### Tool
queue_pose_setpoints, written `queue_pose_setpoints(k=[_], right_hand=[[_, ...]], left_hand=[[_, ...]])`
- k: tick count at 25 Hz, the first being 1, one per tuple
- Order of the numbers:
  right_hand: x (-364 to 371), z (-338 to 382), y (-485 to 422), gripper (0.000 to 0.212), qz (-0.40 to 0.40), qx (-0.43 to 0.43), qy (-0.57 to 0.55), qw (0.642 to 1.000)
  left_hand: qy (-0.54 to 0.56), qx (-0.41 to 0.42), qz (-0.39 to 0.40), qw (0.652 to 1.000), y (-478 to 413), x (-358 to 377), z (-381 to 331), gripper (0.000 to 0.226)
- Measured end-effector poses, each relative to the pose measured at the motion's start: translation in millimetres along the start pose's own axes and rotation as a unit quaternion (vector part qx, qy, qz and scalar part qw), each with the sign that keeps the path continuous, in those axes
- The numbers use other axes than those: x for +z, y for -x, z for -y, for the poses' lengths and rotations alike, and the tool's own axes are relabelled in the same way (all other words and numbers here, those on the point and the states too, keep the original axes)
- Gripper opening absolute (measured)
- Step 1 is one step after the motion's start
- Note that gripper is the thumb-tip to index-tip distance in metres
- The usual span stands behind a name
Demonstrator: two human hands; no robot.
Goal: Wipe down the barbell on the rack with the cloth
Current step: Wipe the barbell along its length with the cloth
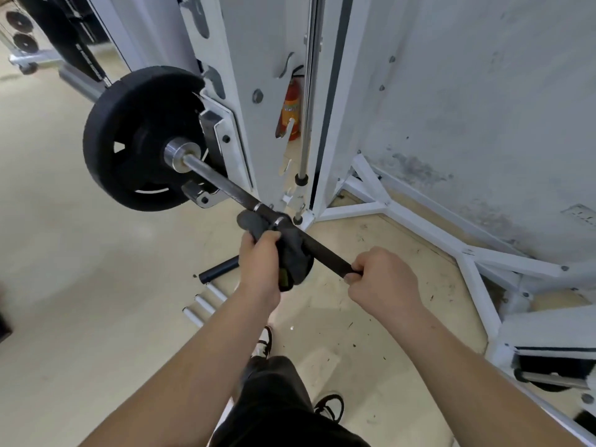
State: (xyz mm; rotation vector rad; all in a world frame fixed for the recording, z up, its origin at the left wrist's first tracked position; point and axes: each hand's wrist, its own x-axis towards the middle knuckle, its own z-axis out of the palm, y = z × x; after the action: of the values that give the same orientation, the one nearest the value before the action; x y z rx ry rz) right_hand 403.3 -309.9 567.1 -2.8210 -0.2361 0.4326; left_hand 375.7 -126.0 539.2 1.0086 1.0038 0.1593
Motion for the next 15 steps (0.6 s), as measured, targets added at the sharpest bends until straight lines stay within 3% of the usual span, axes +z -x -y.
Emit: queue_pose_setpoints(k=[3,6,8,12,15], right_hand=[[-0.4,3.9,-2.1,0.010,0.006,0.031,0.004,0.999],[-3.3,4.8,-1.7,0.009,-0.007,0.045,-0.009,0.999],[-1.3,4.5,-0.6,0.010,-0.014,0.053,-0.018,0.998],[4.9,-0.8,0.6,0.012,-0.024,0.054,-0.027,0.998],[6.3,-4.1,1.7,0.012,-0.022,0.034,-0.044,0.998]], left_hand=[[0.003,-0.050,0.082,0.995,18.9,11.9,23.8,0.034],[-0.002,-0.187,0.223,0.957,43.1,7.5,51.3,0.041],[0.014,-0.221,0.205,0.953,22.4,6.2,45.3,0.049],[0.054,-0.169,0.094,0.980,-17.4,7.0,18.9,0.051],[-0.006,-0.191,0.184,0.964,31.1,11.3,42.4,0.045]])
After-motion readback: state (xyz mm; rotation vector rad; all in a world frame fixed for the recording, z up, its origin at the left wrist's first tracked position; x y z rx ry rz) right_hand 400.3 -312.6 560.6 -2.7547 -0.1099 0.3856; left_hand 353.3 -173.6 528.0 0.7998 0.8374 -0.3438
